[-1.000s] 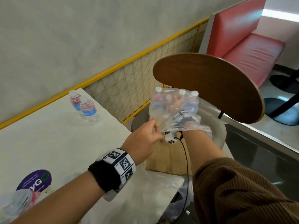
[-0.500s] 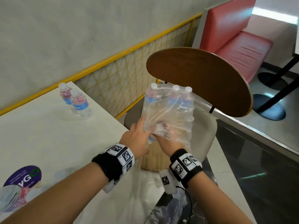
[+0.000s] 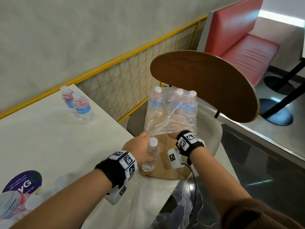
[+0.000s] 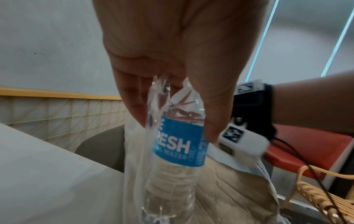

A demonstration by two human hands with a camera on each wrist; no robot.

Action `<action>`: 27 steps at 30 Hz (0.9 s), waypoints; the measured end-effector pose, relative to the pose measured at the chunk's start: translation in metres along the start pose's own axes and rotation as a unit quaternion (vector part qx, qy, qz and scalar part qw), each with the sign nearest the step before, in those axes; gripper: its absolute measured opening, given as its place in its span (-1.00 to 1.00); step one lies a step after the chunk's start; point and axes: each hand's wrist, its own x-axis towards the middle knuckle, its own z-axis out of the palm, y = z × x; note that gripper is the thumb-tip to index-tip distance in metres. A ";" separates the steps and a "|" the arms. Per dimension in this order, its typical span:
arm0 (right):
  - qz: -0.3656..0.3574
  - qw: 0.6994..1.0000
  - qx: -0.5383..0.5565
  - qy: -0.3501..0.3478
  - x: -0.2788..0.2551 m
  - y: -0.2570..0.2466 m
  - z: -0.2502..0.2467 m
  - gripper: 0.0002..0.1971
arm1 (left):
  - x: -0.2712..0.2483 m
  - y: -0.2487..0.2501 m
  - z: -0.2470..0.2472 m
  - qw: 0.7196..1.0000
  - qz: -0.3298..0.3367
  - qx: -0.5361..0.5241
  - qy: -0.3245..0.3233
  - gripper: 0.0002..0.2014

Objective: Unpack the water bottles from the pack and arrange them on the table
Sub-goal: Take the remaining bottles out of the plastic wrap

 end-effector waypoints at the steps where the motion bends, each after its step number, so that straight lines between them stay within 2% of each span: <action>1: 0.026 1.000 0.003 -0.007 0.012 0.001 0.001 -0.78 | -0.001 0.001 0.002 1.000 0.005 0.008 -0.001 -0.35; 2: 0.044 0.998 -0.011 -0.032 0.017 0.005 0.003 -0.79 | -0.002 0.002 0.004 1.000 0.012 0.018 -0.001 -0.36; 4: 0.062 0.993 -0.067 -0.075 0.021 0.005 0.002 -0.44 | -0.002 0.003 0.007 0.999 0.025 0.042 0.001 -0.38; 5: 0.059 0.990 -0.108 -0.065 0.027 0.004 0.003 -0.39 | -0.002 0.004 0.009 0.998 0.031 0.052 0.002 -0.39; 7: 0.060 0.991 -0.078 -0.091 0.032 -0.009 -0.003 -0.51 | -0.001 0.005 0.009 0.997 0.039 0.062 0.005 -0.41; 8: 0.048 0.991 -0.090 -0.082 0.031 -0.017 -0.007 -0.56 | 0.000 0.007 0.008 0.997 0.039 0.062 0.005 -0.43; 10: 0.040 0.988 -0.107 -0.100 0.036 -0.023 -0.010 -0.52 | 0.003 0.008 0.006 0.998 0.036 0.057 0.005 -0.48; 13: 0.020 0.972 -0.215 -0.093 0.048 -0.010 -0.010 -0.39 | 0.004 0.008 0.003 0.998 0.029 0.049 0.001 -0.51; 15: 0.043 0.975 -0.187 -0.114 0.057 -0.004 0.001 -0.44 | 0.003 0.006 0.002 0.999 0.023 0.034 0.004 -0.51; 17: 0.024 0.979 -0.176 -0.098 0.057 0.002 0.018 -0.47 | 0.002 -0.001 0.001 1.000 0.009 0.007 0.006 -0.48; 19: -0.011 0.972 -0.212 -0.104 0.053 0.021 0.037 -0.43 | -0.001 -0.011 -0.002 1.000 0.004 -0.020 0.004 -0.43; 23: -0.035 0.992 -0.094 -0.075 0.041 0.035 0.050 -0.50 | -0.016 -0.031 -0.015 0.998 0.046 -0.046 0.013 -0.39; 27: -0.141 0.985 -0.100 -0.012 -0.010 0.038 0.055 -0.62 | -0.041 -0.037 -0.033 0.994 0.080 -0.062 0.033 -0.47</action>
